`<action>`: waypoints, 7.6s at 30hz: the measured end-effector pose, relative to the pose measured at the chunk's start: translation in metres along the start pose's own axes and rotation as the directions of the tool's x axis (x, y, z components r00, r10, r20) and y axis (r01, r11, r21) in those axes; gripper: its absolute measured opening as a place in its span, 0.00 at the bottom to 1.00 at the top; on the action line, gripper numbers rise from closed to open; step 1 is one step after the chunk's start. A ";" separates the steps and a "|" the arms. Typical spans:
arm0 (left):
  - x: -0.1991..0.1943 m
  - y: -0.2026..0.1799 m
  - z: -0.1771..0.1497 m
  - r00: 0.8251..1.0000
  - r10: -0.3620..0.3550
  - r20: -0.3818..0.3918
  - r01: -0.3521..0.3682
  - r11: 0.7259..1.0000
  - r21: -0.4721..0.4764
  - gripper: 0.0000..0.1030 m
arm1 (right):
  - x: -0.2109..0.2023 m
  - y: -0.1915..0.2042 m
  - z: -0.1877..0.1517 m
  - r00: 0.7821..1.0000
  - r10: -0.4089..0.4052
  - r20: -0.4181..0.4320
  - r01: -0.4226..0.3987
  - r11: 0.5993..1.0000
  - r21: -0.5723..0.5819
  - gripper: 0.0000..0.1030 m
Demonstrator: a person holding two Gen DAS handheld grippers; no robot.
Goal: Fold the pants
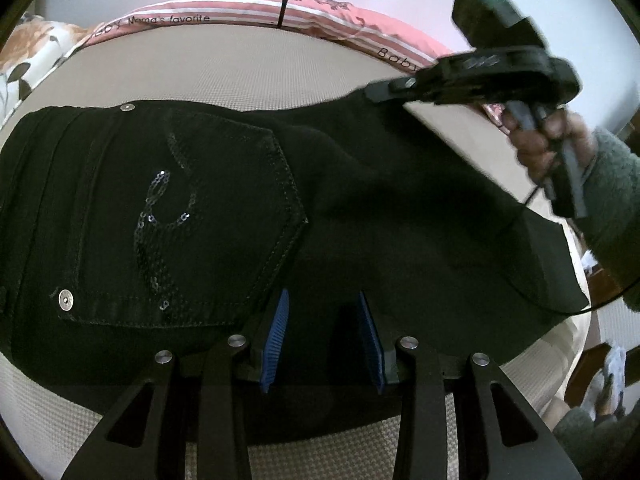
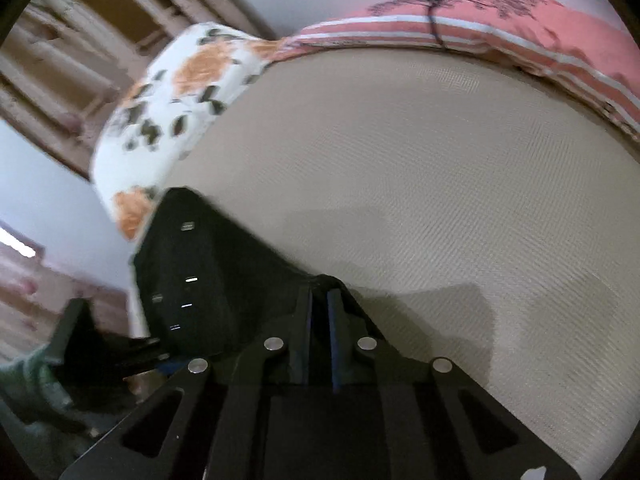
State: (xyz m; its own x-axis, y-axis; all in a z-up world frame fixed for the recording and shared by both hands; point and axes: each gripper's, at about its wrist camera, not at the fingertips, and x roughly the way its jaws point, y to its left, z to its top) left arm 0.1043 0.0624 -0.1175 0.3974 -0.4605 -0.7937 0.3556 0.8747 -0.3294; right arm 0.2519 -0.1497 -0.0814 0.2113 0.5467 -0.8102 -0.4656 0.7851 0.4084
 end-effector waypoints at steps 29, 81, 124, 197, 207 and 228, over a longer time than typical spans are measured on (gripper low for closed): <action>0.079 -0.070 0.109 0.998 -0.035 -0.051 0.047 0.969 0.244 0.36 | -0.081 -0.058 -0.141 0.903 -0.429 0.016 0.401 0.856 0.326 0.26; 0.045 -0.184 -0.004 0.983 0.161 -0.084 -0.131 0.949 0.288 0.48 | -0.289 -0.201 -0.442 0.910 -0.342 0.236 0.064 0.675 0.735 0.36; -0.036 -0.075 0.034 0.978 0.200 0.052 -0.204 0.976 0.080 0.53 | -0.154 -0.049 -0.185 0.926 -0.033 0.376 -0.208 0.788 0.580 0.07; 0.022 -0.047 0.042 0.902 -0.388 -0.187 0.350 0.914 -0.205 0.03 | -0.120 -0.041 -0.223 0.952 -0.209 0.223 0.003 0.735 0.679 0.47; 0.041 -0.055 0.024 0.923 -0.241 -0.299 0.220 0.970 -0.100 0.07 | -0.102 -0.030 -0.213 0.925 -0.380 0.022 0.295 0.753 0.589 0.20; 0.045 -0.090 0.087 0.999 0.014 -0.049 -0.002 0.972 0.236 0.23 | -0.114 -0.059 -0.153 0.818 -0.574 0.045 0.481 0.723 0.495 0.31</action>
State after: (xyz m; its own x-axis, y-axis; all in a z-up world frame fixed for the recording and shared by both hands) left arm 0.1640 -0.0506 -0.0790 0.3602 -0.4398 -0.8227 0.5445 0.8152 -0.1975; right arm 0.1237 -0.3024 -0.0775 0.4783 0.0092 -0.8781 0.1904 0.9751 0.1139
